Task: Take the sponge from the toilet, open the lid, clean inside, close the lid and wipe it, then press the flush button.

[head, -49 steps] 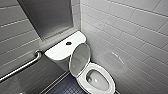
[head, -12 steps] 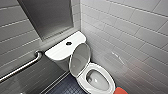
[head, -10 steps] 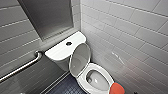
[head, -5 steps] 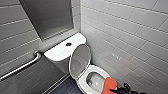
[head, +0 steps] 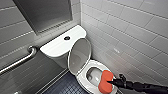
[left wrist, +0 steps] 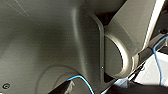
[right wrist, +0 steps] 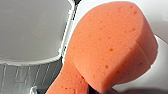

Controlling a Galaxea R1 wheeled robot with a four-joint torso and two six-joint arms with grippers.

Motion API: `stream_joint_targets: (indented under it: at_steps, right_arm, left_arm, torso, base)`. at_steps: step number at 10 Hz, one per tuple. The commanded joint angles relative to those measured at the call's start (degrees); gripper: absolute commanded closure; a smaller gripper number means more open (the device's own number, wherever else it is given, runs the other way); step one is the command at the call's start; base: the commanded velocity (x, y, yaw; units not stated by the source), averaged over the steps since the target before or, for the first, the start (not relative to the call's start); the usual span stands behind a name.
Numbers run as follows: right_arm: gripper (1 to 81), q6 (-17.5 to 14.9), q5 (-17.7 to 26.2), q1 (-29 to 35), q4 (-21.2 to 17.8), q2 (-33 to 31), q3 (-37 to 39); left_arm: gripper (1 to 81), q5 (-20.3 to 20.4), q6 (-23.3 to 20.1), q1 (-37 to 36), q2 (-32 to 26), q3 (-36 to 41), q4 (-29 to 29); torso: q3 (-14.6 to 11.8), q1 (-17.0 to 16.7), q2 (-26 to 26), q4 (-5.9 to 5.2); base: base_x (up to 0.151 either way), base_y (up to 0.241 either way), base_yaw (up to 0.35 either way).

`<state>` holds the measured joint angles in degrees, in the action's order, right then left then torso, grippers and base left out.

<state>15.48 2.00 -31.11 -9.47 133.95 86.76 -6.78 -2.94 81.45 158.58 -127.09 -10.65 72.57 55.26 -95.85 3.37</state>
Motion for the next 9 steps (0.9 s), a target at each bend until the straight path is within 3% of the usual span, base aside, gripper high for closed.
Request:
stream_joint_targets:
  at_steps: [1,7,8,9]
  right_arm:
    - [81.1,0.0,4.6,8.2,-2.1,0.6,2.0]
    - [81.1,0.0,10.0,14.8,-2.6,9.3,12.4]
    - [81.1,0.0,11.0,15.8,-2.6,9.6,12.5]
    - [81.1,0.0,12.0,16.6,-2.5,10.0,12.6]
  left_arm:
    - [1.0,-4.9,-0.1,1.1,-0.4,0.9,1.1]
    - [1.0,-4.8,-0.1,1.5,-0.2,0.9,2.2]
    - [1.0,-4.9,-0.1,1.4,-0.1,0.9,2.2]
    - [1.0,-4.9,-0.1,1.4,-0.1,0.9,2.3]
  torso:
    - [0.0,0.0,0.0,0.00]
    - [-0.1,0.0,0.0,0.00]
    - [-0.1,3.7,-5.7,0.00]
    - [-0.1,3.8,-5.8,0.00]
  base:
    - [0.000,0.000,0.000]
    - [0.000,0.000,0.000]
    - [0.000,0.000,0.000]
    - [0.000,0.000,0.000]
